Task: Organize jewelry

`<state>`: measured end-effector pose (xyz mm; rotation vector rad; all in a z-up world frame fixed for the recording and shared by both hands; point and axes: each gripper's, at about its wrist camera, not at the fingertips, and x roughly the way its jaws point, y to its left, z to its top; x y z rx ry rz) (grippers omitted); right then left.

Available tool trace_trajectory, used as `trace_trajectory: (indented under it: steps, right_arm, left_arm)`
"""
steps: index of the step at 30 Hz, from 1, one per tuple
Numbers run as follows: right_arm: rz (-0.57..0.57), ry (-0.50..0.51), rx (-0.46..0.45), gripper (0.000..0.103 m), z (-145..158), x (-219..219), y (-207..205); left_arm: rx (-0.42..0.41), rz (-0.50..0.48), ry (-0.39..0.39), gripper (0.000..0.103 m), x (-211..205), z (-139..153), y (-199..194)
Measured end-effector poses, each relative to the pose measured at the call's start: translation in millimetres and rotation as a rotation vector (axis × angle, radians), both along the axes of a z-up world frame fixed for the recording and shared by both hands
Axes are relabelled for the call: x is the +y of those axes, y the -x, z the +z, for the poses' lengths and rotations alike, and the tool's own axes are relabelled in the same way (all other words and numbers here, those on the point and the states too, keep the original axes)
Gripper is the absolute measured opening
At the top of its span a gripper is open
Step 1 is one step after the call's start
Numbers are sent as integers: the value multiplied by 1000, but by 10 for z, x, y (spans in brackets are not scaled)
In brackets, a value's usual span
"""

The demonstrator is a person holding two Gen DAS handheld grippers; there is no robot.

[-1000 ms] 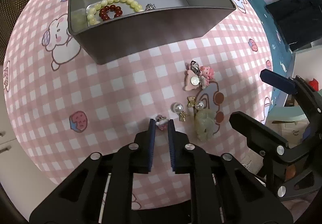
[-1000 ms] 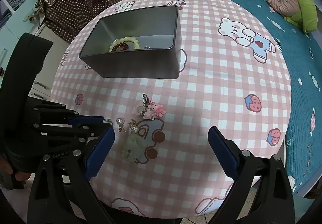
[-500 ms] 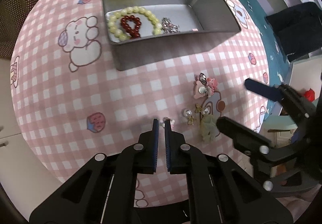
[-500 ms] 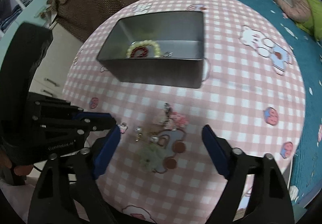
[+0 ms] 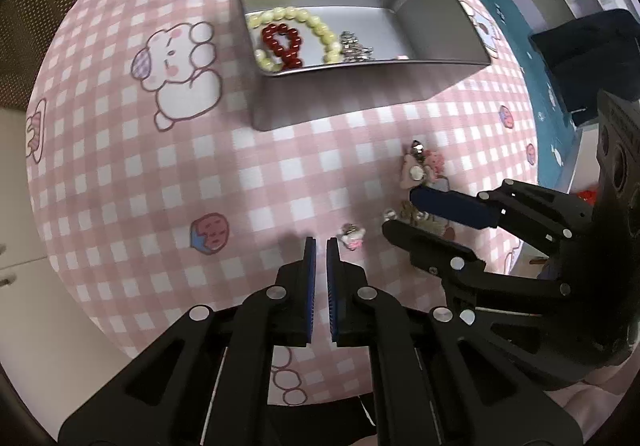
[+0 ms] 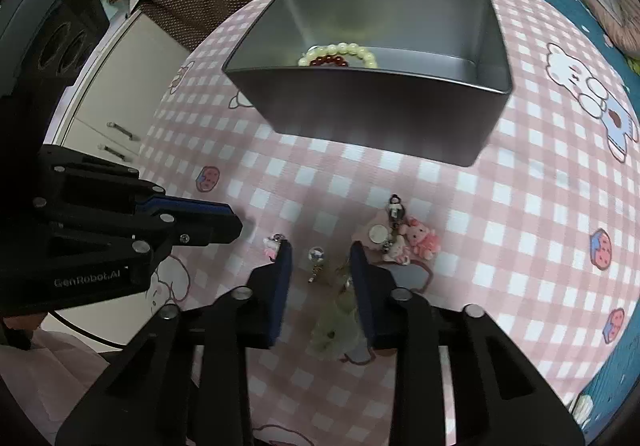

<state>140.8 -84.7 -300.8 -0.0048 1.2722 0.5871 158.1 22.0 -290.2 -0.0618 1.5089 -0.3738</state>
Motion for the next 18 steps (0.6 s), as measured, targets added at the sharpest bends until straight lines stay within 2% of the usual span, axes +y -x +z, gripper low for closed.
trace_trajectory:
  steps: [2, 4, 6, 10, 12, 14, 18]
  right_arm:
    - [21, 7, -4, 23, -21, 45, 5]
    - [35, 20, -21, 20, -49, 74, 22]
    - [38, 37, -28, 10, -59, 92, 18]
    - [71, 74, -57, 10, -53, 152, 60]
    - [71, 79, -53, 10, -59, 177, 71]
    - [53, 63, -51, 10, -32, 145, 73]
    - [-16, 21, -68, 10, 135, -30, 30]
  left_arm:
    - [4, 8, -2, 14, 40, 2, 10]
    - [5, 13, 1, 15, 53, 5, 20]
    - [4, 14, 3, 15, 52, 8, 24]
    - [4, 15, 15, 23, 40, 11, 39]
    - [4, 14, 20, 23, 0, 5, 47]
    - [4, 9, 26, 27, -51, 1, 47]
    - [6, -8, 37, 27, -155, -14, 43]
